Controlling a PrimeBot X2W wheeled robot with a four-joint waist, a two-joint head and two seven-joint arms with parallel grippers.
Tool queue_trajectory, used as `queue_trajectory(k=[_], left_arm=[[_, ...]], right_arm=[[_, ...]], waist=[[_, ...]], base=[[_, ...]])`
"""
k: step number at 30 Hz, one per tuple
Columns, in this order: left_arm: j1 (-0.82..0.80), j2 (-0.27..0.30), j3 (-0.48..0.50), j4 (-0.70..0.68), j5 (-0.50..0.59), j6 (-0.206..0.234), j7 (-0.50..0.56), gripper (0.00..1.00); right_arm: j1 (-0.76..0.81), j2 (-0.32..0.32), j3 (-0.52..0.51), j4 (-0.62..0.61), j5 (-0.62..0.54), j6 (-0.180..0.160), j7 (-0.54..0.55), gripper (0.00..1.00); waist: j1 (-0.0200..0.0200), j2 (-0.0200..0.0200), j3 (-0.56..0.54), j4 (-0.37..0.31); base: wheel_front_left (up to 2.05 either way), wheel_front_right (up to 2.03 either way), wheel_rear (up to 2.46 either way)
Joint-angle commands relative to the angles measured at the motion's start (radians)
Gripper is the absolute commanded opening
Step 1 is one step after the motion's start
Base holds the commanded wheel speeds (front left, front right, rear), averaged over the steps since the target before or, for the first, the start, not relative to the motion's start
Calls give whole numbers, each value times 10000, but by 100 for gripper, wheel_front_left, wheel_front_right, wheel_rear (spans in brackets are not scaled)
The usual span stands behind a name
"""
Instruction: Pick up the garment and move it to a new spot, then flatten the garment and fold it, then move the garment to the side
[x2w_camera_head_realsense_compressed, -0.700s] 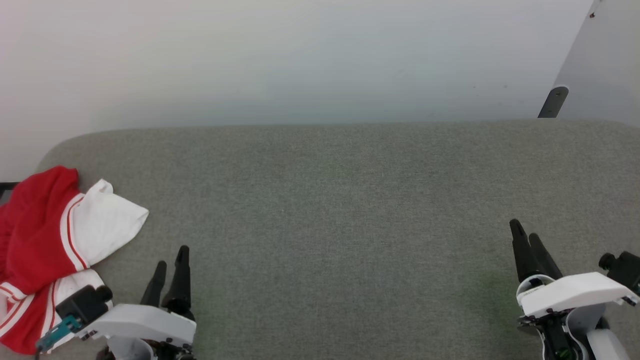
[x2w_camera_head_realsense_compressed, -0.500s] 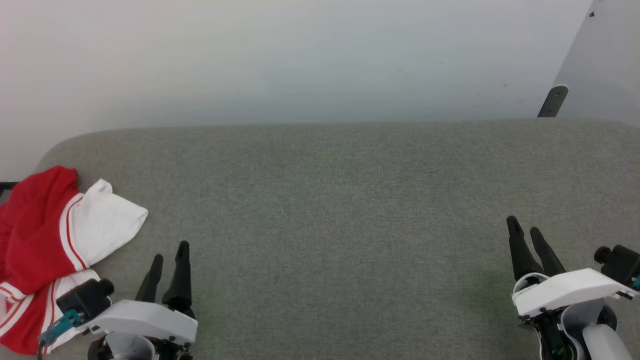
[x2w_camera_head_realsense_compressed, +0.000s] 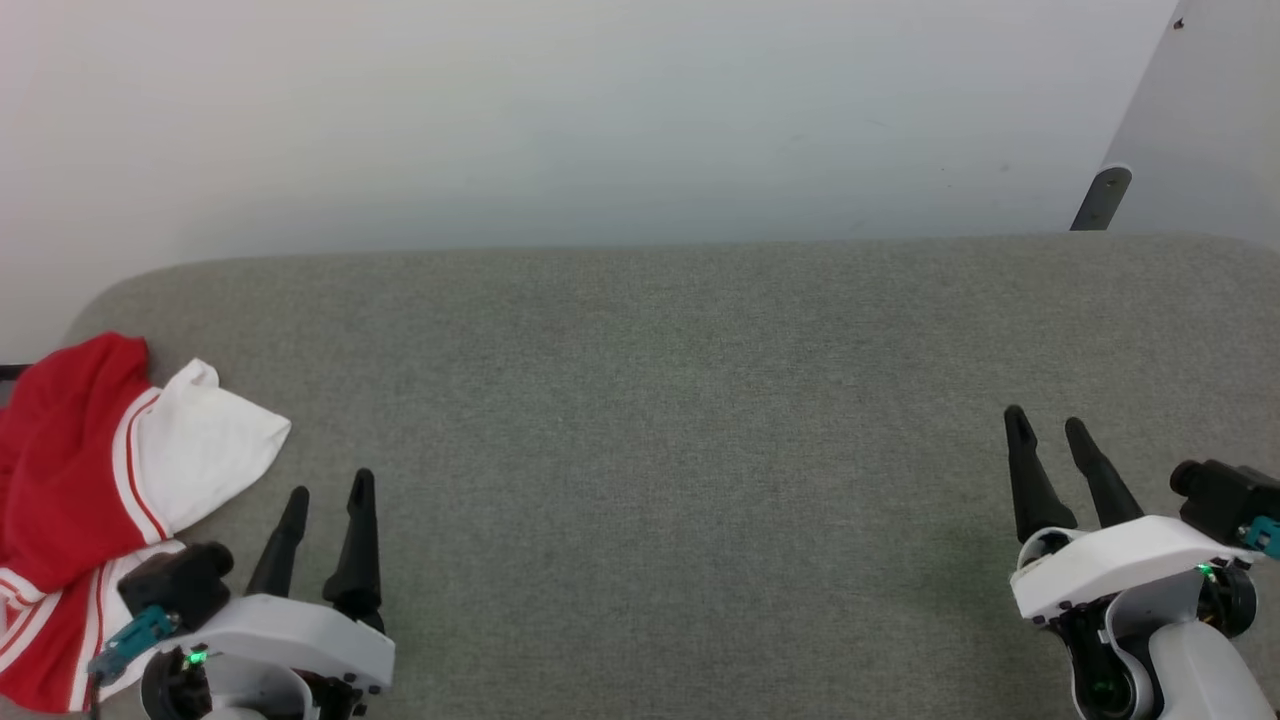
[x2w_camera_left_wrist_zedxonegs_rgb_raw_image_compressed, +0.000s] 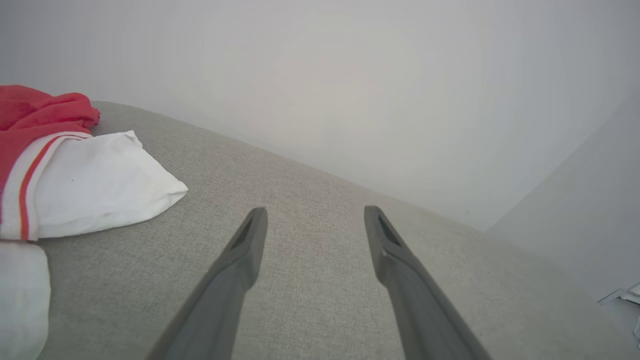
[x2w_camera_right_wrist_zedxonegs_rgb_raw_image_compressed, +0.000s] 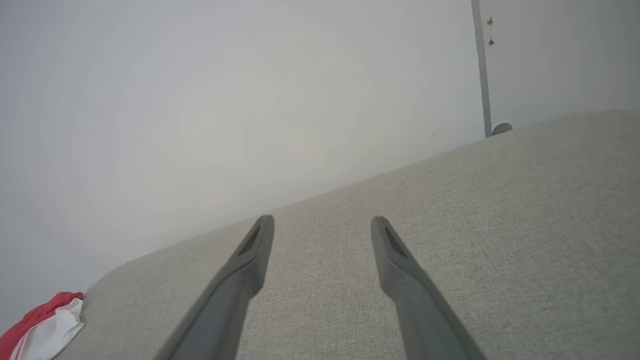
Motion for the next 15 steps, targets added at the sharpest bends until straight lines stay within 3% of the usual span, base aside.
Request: queue_trajectory(k=[1,15], left_arm=[[-162,123,-56,-72,367,-27,-81,100],[-119,297,-180,-116,1852,95,-447,100]], right_arm=[[-258,-20,18,-65,-313,33,-99,100],[-351,-117,16,96,-1947,41,-461,100]], waist=[[0,0,6,-1],[0,0,-63,3]], base=[[0,0,0],[0,0,0]])
